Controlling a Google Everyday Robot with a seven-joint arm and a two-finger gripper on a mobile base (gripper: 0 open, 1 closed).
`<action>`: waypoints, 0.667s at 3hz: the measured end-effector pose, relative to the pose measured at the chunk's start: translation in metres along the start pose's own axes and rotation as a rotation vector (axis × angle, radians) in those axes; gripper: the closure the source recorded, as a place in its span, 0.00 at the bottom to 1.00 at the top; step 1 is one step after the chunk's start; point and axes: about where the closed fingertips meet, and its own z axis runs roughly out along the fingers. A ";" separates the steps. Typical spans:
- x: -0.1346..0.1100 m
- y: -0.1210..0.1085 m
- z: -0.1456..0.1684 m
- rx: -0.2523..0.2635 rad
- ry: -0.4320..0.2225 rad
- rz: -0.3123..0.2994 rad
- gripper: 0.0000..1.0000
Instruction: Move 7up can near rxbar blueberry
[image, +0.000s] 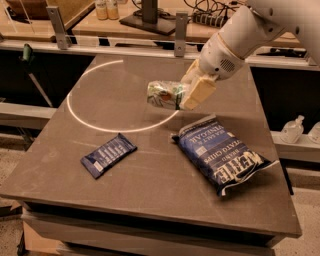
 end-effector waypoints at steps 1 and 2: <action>-0.009 0.027 0.013 -0.053 0.057 -0.057 1.00; -0.017 0.049 0.042 -0.103 0.086 -0.069 0.97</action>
Offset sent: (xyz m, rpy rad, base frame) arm -0.0626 0.0562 -0.0395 -0.0998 0.0665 0.1389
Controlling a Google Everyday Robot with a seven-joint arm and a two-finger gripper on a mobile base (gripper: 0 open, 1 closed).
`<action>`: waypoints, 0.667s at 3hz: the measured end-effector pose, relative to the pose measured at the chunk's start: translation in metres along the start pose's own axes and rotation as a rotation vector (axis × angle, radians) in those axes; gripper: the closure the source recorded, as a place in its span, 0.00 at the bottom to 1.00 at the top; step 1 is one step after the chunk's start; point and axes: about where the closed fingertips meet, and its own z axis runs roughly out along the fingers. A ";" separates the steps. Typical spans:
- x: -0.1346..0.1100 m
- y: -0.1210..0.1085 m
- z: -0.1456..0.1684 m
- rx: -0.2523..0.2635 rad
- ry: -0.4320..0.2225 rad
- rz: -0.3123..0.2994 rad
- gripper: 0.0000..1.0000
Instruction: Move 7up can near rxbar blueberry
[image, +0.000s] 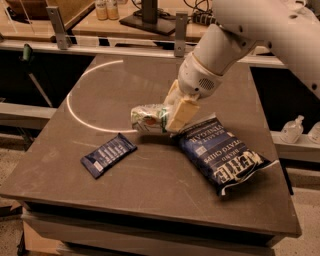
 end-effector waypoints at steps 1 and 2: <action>-0.003 0.006 0.016 -0.029 0.022 0.007 0.74; -0.008 0.006 0.024 -0.040 0.015 0.002 0.51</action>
Offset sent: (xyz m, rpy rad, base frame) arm -0.0078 0.0250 -0.0209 -0.0115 0.0467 0.0274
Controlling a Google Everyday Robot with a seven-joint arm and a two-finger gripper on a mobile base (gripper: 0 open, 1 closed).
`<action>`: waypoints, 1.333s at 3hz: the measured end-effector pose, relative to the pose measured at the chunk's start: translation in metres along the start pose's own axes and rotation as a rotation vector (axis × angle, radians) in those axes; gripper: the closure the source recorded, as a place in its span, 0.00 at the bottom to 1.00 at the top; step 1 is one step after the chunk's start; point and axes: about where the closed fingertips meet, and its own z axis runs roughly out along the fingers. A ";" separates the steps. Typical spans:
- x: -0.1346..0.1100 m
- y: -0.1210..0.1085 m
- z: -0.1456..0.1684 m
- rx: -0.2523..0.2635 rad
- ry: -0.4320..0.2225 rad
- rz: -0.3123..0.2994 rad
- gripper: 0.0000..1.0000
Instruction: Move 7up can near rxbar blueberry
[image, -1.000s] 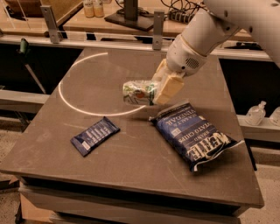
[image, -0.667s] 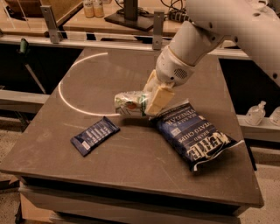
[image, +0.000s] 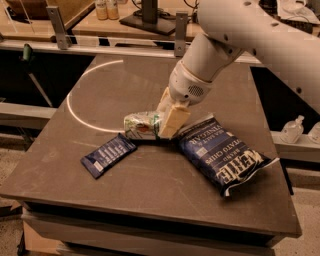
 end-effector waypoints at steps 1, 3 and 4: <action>0.000 -0.007 0.001 0.007 -0.005 -0.001 0.28; 0.021 -0.039 -0.030 0.131 0.006 0.061 0.00; 0.065 -0.058 -0.100 0.389 0.035 0.229 0.00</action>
Offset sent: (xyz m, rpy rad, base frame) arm 0.0323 -0.0050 0.0046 -0.0041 -0.0573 -0.0200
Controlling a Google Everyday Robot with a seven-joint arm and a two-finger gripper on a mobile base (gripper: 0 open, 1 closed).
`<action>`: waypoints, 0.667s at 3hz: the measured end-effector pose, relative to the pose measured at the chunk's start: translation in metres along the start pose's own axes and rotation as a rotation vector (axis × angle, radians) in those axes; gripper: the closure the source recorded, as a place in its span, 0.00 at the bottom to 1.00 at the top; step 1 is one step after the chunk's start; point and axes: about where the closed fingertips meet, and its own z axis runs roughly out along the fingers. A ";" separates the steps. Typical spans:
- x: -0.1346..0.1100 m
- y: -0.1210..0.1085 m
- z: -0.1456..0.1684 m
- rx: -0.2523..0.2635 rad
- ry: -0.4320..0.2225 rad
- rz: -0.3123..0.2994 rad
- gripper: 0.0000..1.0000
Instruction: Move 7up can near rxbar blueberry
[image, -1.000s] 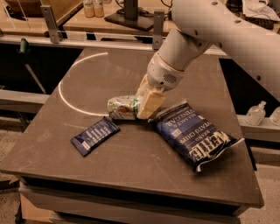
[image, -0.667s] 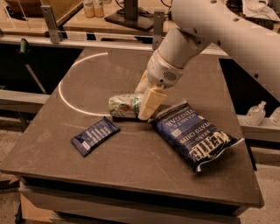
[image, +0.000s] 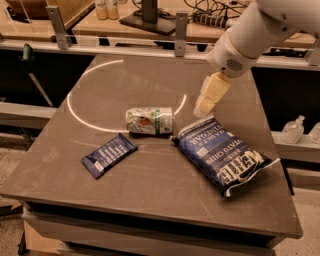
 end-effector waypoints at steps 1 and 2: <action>-0.002 -0.006 -0.001 0.026 -0.008 0.019 0.00; -0.002 -0.006 0.000 0.024 -0.007 0.017 0.00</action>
Offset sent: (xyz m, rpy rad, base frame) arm 0.0069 -0.0017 0.0034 0.0096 -0.0215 -0.0327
